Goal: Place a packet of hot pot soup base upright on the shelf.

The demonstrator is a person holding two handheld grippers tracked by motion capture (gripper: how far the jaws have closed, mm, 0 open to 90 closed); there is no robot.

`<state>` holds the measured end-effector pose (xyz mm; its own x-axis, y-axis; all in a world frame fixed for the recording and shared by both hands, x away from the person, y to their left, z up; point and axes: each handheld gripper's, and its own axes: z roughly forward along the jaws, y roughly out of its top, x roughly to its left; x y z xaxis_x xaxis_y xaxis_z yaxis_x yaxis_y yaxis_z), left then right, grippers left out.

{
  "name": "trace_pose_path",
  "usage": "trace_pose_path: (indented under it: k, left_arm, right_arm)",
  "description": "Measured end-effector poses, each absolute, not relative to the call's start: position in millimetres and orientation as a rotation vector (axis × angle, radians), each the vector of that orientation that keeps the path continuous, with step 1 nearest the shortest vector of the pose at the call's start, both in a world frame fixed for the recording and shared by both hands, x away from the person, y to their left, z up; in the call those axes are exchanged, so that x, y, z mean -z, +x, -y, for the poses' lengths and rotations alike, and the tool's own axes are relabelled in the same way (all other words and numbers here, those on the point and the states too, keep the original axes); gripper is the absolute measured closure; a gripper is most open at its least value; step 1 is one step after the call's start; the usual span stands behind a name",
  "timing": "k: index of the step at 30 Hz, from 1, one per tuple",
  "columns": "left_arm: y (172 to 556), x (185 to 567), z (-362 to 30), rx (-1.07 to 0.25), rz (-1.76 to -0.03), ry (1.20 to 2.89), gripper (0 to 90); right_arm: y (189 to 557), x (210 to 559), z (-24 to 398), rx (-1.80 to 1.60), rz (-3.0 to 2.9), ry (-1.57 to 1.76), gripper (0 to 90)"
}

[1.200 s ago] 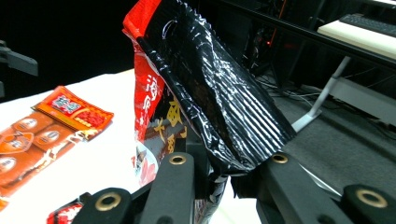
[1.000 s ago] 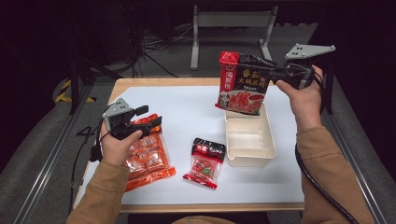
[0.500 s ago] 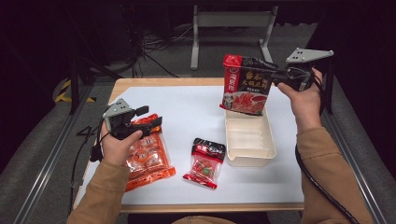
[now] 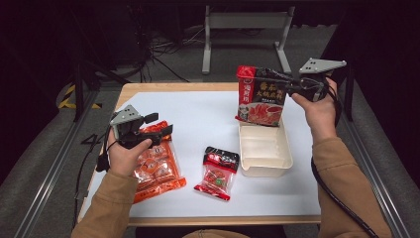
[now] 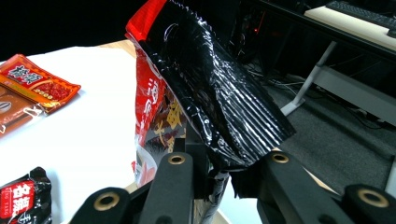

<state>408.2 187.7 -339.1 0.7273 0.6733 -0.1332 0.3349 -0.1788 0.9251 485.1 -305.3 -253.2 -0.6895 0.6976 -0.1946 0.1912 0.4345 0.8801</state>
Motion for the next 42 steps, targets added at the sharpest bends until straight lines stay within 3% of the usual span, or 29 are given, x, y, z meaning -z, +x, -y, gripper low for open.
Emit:
trace_pose_path:
  k: [42]
  left_arm:
    - [408,344,-180,-0.372,-0.781,1.79,18.2]
  right_arm:
    - [486,311,322,-1.222,-2.164,0.912,76.2]
